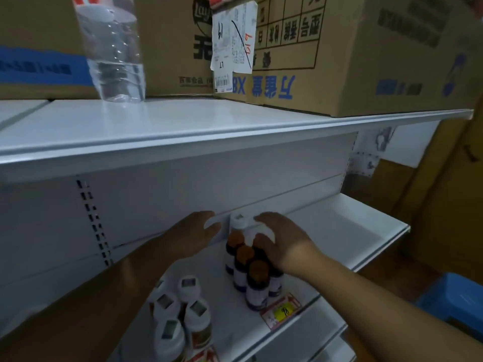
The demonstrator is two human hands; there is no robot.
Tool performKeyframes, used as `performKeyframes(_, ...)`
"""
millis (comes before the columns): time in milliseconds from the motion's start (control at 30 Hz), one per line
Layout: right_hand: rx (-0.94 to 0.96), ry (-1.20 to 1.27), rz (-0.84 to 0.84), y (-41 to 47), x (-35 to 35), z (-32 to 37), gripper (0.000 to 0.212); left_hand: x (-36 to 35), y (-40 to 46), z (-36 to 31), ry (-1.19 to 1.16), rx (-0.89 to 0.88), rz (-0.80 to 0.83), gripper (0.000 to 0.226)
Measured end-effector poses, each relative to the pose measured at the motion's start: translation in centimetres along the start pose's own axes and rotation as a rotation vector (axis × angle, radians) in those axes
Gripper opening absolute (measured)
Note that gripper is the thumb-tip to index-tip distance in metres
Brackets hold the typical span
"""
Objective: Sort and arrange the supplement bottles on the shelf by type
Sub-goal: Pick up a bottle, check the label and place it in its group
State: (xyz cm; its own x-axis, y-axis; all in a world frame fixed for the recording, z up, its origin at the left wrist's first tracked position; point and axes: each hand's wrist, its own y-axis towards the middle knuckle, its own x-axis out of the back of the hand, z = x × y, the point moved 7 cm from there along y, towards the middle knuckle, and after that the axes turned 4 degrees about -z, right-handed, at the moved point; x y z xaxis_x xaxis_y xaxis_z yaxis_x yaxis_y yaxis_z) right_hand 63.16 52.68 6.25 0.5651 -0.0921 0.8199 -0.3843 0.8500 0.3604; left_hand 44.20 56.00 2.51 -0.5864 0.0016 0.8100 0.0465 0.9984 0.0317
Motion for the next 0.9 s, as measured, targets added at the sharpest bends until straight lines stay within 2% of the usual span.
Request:
performKeyframes(67,-0.105,0.075,0.031,2.9,-0.4,-3.3,0.035,-0.7,0.8,0.3,0.01,0.022,-0.004,0.061)
performKeyframes(200,-0.111,0.0,0.076,8.1,-2.9,-7.8,0.034,-2.4,1.0,1.0,0.143,0.068,-0.019,0.063)
performKeyframes(400,-0.095,0.025,0.444,12.6,-10.9,-10.3,0.049,-3.1,0.2,0.1,0.173,0.169,-0.142,0.063)
performKeyframes(467,-0.085,0.041,0.396,13.6,-11.9,-10.6,0.042,-2.9,-0.3,-0.6,0.197,0.175,-0.189,0.062)
performKeyframes(567,-0.024,0.125,0.276,14.3,-12.0,-10.7,0.021,-2.1,-1.3,-2.5,0.175,0.154,-0.325,0.059)
performKeyframes(633,-0.032,0.161,0.245,14.8,-11.1,-11.0,0.019,-1.6,-2.5,-4.1,0.145,0.127,-0.433,0.056)
performKeyframes(700,-0.159,0.345,0.131,15.3,-8.1,-11.8,0.02,-0.8,-3.9,-5.7,0.131,0.105,-0.586,0.048)
performKeyframes(800,-0.308,0.818,-0.034,14.5,-2.7,-11.9,0.023,0.6,-6.5,-7.4,-0.024,0.153,-0.802,0.019)
performKeyframes(900,-0.283,1.168,0.082,11.2,0.0,-8.9,0.011,0.2,-8.2,-8.0,-0.34,0.245,-0.856,0.019)
